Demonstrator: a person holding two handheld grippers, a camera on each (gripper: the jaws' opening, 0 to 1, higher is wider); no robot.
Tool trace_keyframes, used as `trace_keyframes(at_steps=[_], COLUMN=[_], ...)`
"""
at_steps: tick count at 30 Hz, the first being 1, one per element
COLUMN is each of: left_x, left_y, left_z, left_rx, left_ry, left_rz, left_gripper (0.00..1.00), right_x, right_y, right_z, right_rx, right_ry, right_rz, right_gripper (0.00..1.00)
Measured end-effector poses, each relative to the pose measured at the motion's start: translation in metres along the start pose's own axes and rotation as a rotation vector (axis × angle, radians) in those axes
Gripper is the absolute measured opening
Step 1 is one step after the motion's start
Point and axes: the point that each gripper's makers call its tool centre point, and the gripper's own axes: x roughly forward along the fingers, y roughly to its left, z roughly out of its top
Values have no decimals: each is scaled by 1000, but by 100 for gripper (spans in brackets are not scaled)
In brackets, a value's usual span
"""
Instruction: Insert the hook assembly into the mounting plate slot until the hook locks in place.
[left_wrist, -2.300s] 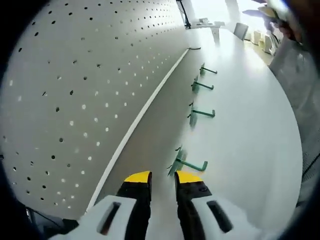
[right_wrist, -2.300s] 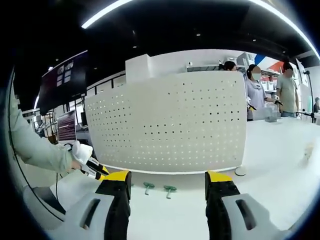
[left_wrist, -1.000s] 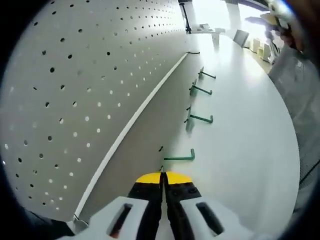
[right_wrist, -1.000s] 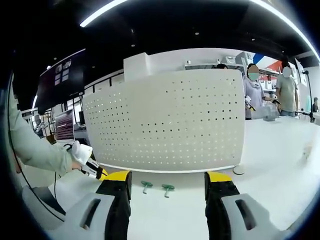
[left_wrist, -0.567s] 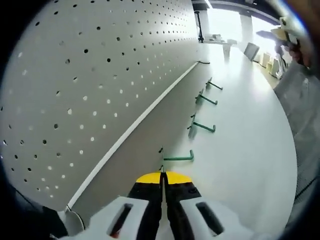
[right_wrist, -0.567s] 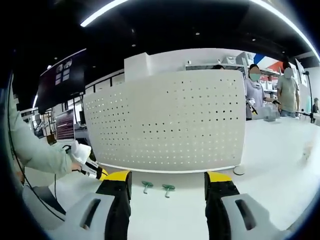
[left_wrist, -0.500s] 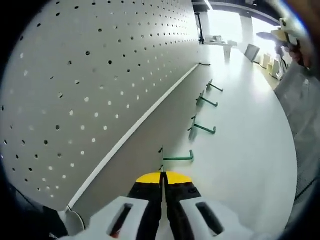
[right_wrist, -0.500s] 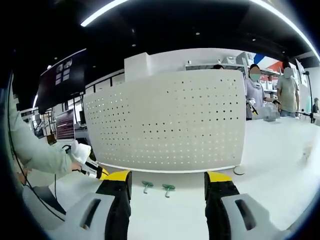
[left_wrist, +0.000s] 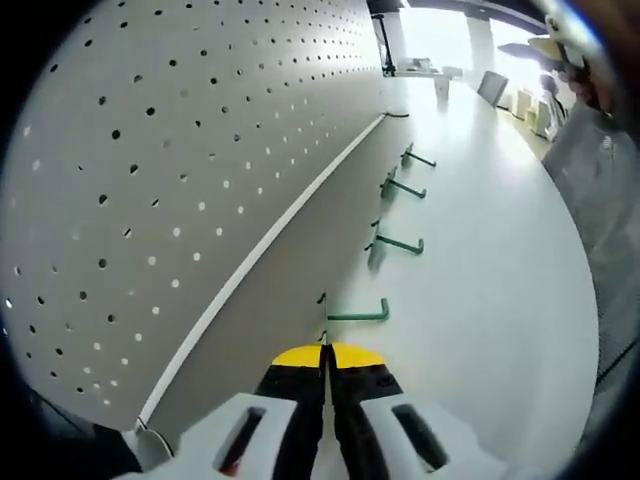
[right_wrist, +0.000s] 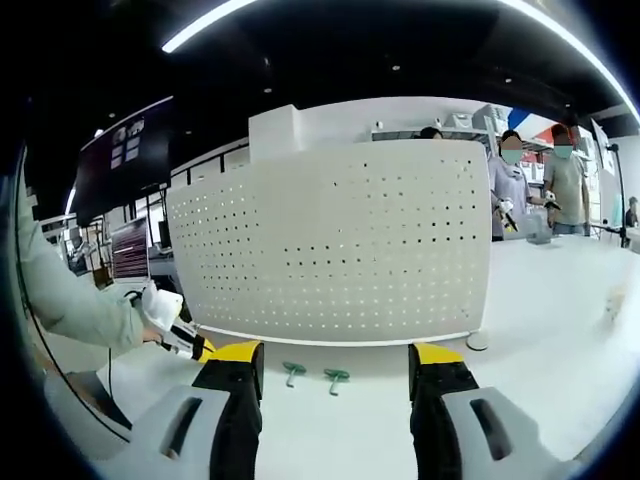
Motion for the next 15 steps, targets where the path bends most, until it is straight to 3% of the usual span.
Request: trace_keyframes(at_steps=[15], left_x=[0], left_y=[2], left_z=[0], left_rx=[34], left_ry=[1], left_rz=[1], left_gripper=[5], right_x=[0], right_y=[-2], right_z=[0], right_rx=[4], right_ry=[-1], right_rz=[-7], right_gripper=[56])
